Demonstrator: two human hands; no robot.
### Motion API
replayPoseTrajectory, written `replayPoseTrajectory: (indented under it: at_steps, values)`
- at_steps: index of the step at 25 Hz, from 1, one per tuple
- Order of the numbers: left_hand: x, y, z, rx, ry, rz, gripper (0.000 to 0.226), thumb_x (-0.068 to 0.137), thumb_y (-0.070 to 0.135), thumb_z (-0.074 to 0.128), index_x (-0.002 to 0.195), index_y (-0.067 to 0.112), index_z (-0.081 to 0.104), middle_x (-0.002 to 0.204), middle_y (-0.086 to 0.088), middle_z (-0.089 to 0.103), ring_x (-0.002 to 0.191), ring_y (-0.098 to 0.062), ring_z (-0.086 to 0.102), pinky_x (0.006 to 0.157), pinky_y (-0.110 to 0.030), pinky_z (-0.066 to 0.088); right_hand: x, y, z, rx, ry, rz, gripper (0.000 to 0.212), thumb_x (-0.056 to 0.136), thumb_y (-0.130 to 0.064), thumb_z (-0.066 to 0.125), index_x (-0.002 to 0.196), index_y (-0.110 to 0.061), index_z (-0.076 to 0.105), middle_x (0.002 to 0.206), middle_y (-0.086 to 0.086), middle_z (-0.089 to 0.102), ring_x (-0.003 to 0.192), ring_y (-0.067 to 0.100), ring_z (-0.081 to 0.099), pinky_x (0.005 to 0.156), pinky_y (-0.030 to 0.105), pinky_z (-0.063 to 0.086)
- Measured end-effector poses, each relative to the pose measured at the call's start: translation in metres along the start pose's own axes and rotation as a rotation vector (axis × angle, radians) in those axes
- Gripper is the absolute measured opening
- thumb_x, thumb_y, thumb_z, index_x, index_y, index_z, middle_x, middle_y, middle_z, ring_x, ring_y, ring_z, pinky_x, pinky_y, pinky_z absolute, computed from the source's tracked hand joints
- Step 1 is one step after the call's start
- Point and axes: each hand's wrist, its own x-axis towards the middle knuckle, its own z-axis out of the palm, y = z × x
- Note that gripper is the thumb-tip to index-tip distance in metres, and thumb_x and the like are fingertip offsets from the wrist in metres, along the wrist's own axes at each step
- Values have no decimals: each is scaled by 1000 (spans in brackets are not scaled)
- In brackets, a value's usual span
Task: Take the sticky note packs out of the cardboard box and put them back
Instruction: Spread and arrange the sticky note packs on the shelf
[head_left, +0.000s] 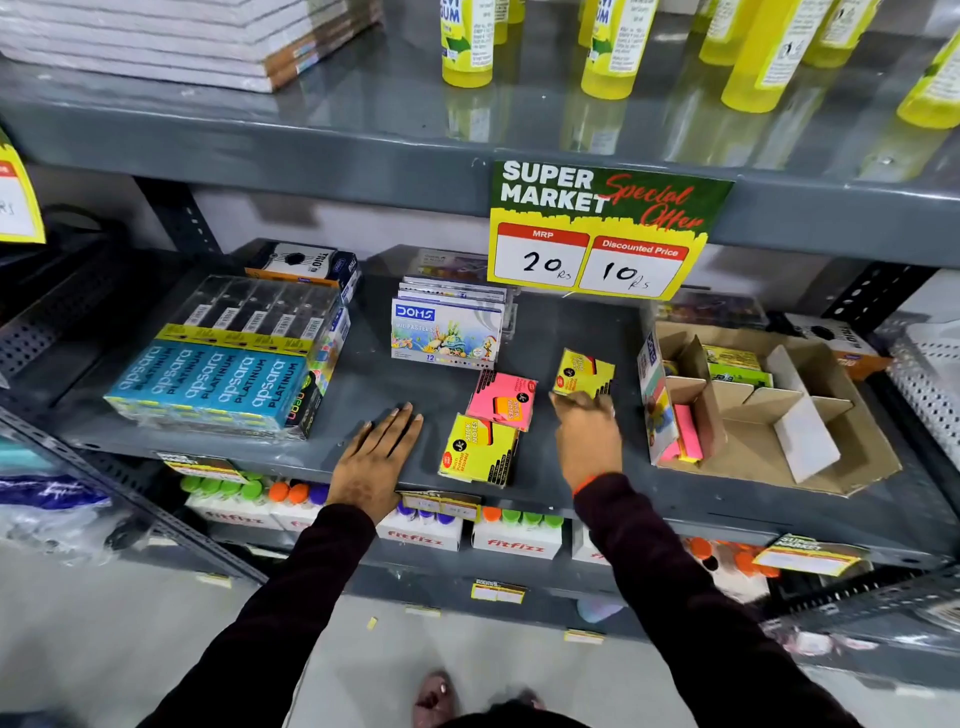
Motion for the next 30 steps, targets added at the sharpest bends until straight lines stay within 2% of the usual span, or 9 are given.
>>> replayPoseTrajectory:
  at_steps: [4, 7, 9, 12, 18, 22, 24, 26, 30]
  values:
    - [-1, 1, 0, 12, 2, 0, 102, 73, -4, 57, 146, 19, -10, 160, -3, -6, 147, -18, -2, 121, -36, 6, -21, -8, 11, 0, -151, -8, 36, 89, -24, 51, 120, -8, 57, 131, 13, 52, 121, 30, 47, 110, 36, 33]
    - [-1, 1, 1, 13, 29, -2, 98, 75, -11, 49, 146, 20, -11, 160, -2, -6, 147, -17, -1, 120, -34, 5, -18, -17, 5, 136, -123, -142, 56, 85, -45, 57, 126, -7, 55, 134, 12, 53, 125, 28, 46, 114, 37, 28]
    - [-2, 1, 2, 15, 61, 4, 91, 79, -12, 43, 146, 20, -9, 160, -2, -4, 147, -16, 2, 120, -34, 6, -16, -27, 3, 163, -201, -306, 78, 79, -57, 63, 136, -7, 46, 141, 10, 48, 131, 28, 40, 114, 38, 31]
    - [-2, 1, 4, 15, 78, 8, 86, 81, -11, 40, 146, 20, -8, 160, -2, -3, 147, -16, 4, 120, -35, 8, -7, -36, 5, 50, -284, -369, 88, 72, -57, 70, 138, -7, 42, 140, 12, 47, 130, 29, 39, 112, 39, 36]
    - [0, 0, 4, 14, 66, -1, 94, 76, -13, 48, 147, 19, -5, 161, -3, 0, 147, -17, 6, 120, -35, 9, 6, -35, 1, 68, -311, -288, 97, 60, -59, 76, 136, -11, 41, 135, 14, 46, 128, 32, 38, 108, 44, 38]
    - [1, 0, 4, 29, 45, -1, 99, 73, -8, 55, 147, 19, -6, 161, -3, -1, 147, -18, 4, 120, -35, 8, 36, 2, -18, 204, -254, -135, 87, 56, -58, 80, 127, -16, 51, 127, 14, 53, 123, 32, 43, 103, 38, 39]
    - [0, 0, 4, 38, 39, 7, 98, 73, -9, 52, 147, 18, -7, 160, -4, -2, 147, -19, 4, 120, -36, 8, 62, 28, -27, 145, -200, -39, 83, 57, -59, 79, 124, -17, 55, 128, 16, 55, 125, 34, 42, 104, 38, 37]
    - [0, 0, 2, 22, 43, 11, 96, 72, -11, 52, 147, 16, -2, 160, -6, 2, 147, -21, 7, 120, -38, 10, 84, 48, -31, 62, -177, 46, 82, 58, -58, 79, 126, -18, 55, 135, 17, 50, 129, 36, 37, 108, 41, 34]
    - [-2, 0, 0, -32, 66, 30, 95, 65, -12, 58, 146, 13, 17, 157, -11, 19, 144, -27, 21, 117, -44, 19, 104, 66, -19, 12, -293, 92, 81, 66, -47, 78, 135, -17, 48, 145, 17, 39, 135, 39, 32, 112, 42, 32]
